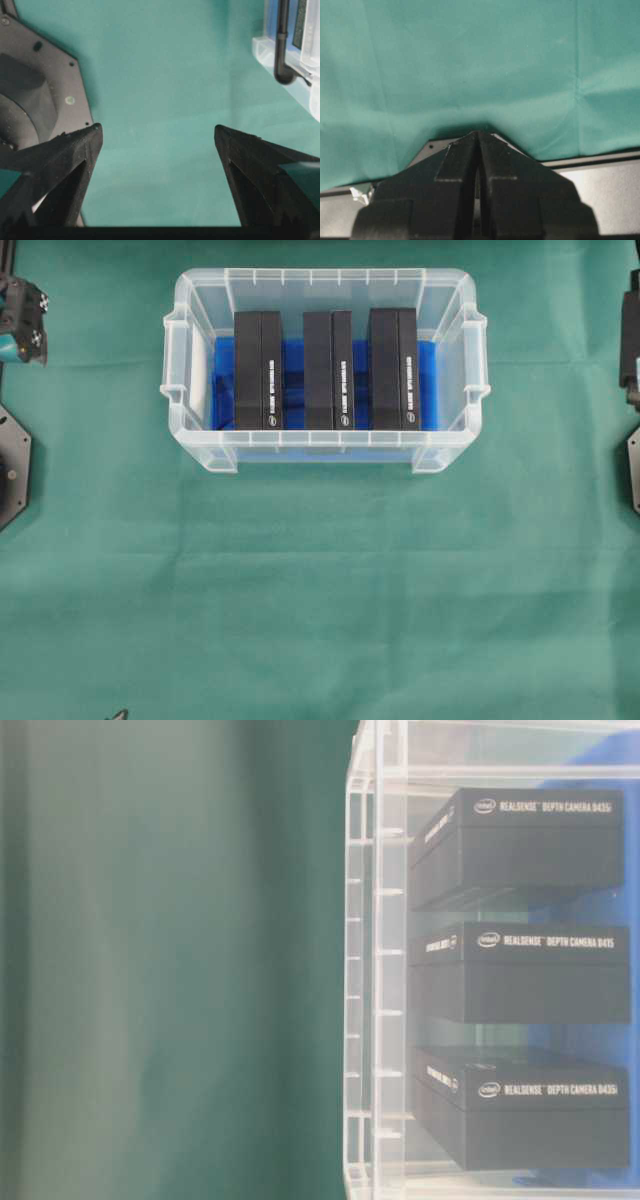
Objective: Take the box out of the case with the left arm.
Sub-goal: 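Move the open left gripper over the middle black box in the case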
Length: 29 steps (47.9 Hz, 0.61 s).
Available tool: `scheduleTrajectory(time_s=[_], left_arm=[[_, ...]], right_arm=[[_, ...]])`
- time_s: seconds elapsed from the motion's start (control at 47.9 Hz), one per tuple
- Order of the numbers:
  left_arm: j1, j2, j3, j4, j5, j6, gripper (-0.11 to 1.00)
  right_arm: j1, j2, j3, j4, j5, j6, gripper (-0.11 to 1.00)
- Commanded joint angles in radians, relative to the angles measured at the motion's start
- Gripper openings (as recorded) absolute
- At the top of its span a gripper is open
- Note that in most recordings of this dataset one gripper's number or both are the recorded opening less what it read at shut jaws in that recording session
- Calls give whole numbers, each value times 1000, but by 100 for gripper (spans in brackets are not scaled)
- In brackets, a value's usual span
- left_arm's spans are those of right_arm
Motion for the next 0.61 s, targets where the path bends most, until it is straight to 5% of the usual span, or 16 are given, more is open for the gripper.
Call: scheduleTrajectory(time_s=[0.0, 0.313, 0.585], left_arm=[[-11, 8, -31, -2, -5, -3, 98], [-80, 129, -107, -2, -64, -74, 98], [-150, 325, -290, 3, -100, -140, 98]], right_arm=[[-2, -2, -25, -2, 2, 2, 0], [-2, -2, -25, -2, 8, 2, 0], [-2, 0, -25, -2, 9, 3, 0]])
